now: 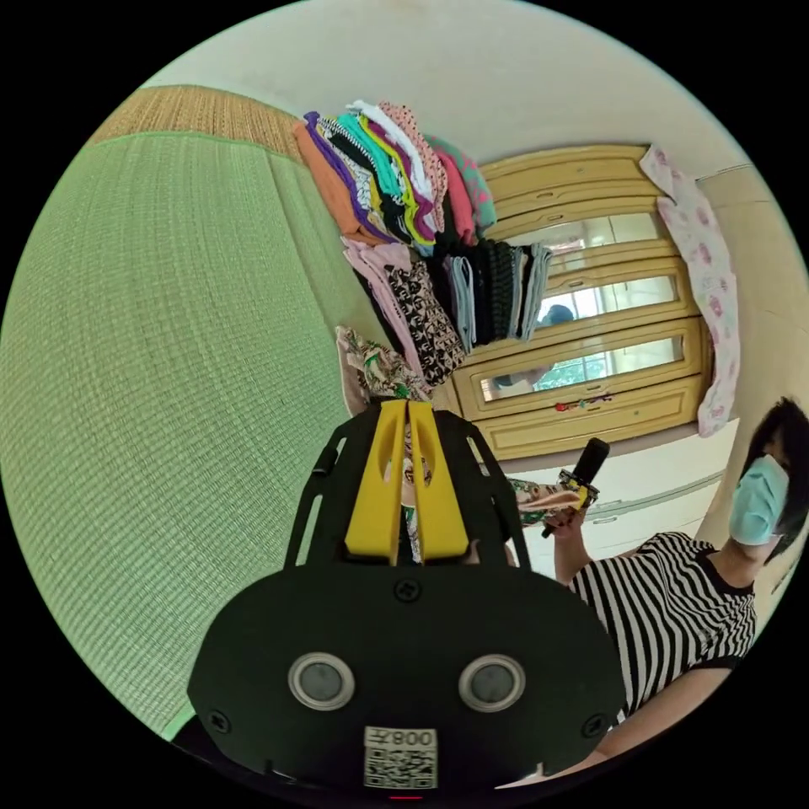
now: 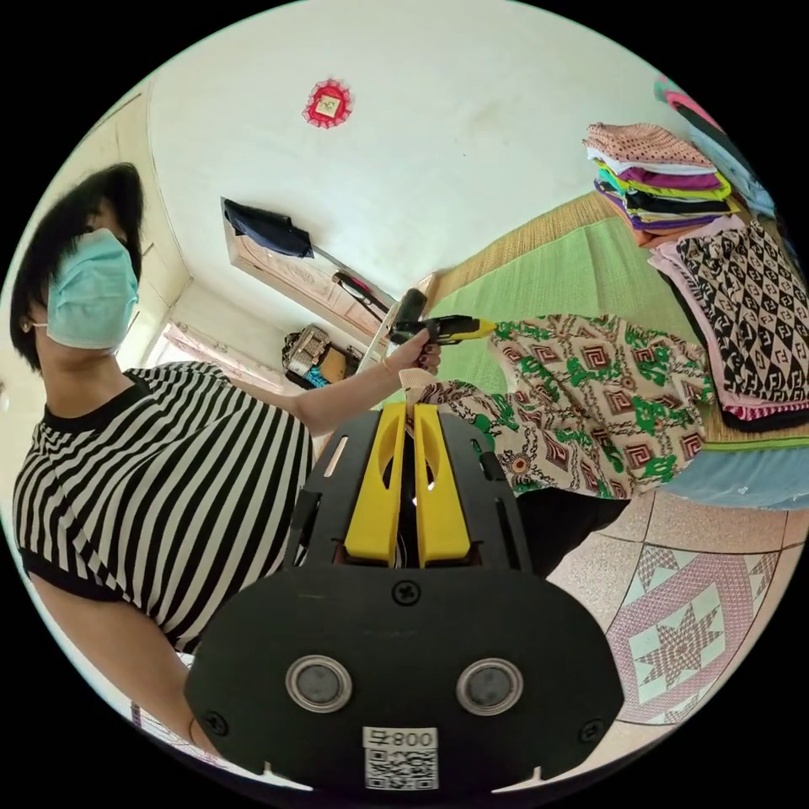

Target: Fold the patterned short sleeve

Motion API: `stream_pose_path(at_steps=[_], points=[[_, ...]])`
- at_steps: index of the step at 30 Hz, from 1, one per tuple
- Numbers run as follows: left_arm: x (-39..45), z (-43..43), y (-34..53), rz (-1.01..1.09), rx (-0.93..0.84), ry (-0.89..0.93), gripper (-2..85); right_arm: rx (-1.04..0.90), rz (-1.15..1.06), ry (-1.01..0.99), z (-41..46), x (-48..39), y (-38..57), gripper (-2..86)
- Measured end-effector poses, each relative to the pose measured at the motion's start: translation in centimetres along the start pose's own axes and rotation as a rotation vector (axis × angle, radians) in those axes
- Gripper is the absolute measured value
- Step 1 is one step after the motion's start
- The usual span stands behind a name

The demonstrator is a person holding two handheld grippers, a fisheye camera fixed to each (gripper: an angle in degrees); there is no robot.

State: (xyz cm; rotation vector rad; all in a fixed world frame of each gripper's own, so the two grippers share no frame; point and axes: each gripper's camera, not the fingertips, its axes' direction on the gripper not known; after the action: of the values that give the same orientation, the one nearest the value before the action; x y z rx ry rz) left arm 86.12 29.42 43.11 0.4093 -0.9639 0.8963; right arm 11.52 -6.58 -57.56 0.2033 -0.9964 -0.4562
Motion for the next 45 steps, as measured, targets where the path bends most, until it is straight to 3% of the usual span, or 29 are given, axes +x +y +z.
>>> stream_pose_path(at_steps=[8, 16, 22, 28, 37, 45], points=[[0.5, -19.9, 18.6, 0.079, 0.356, 0.150, 0.3, 0.187, -0.176, -0.008, -4.6, -6.1, 0.2, 1.1], [5.2, -37.9, 38.7, 0.336, 0.717, 0.186, 0.2, 0.289, -0.383, -0.002, -5.6, -13.7, -0.1, 1.0], [7.3, -46.2, 51.2, 0.502, 0.897, 0.161, 0.2, 0.339, -0.503, -0.013, -5.0, -18.6, -0.6, 1.0], [7.1, -50.4, 61.1, 0.581, 0.967, 0.125, 0.2, 0.358, -0.578, -0.024, -3.6, -21.9, -1.5, 1.0], [5.4, -53.6, 68.4, 0.638, 1.041, 0.069, 0.2, 0.321, -0.639, -0.061, 0.2, -24.5, -5.0, 0.9], [2.2, -56.0, 63.3, 0.621, 1.065, -0.066, 0.2, 0.298, -0.621, -0.021, 5.0, -23.6, -12.5, 0.8]])
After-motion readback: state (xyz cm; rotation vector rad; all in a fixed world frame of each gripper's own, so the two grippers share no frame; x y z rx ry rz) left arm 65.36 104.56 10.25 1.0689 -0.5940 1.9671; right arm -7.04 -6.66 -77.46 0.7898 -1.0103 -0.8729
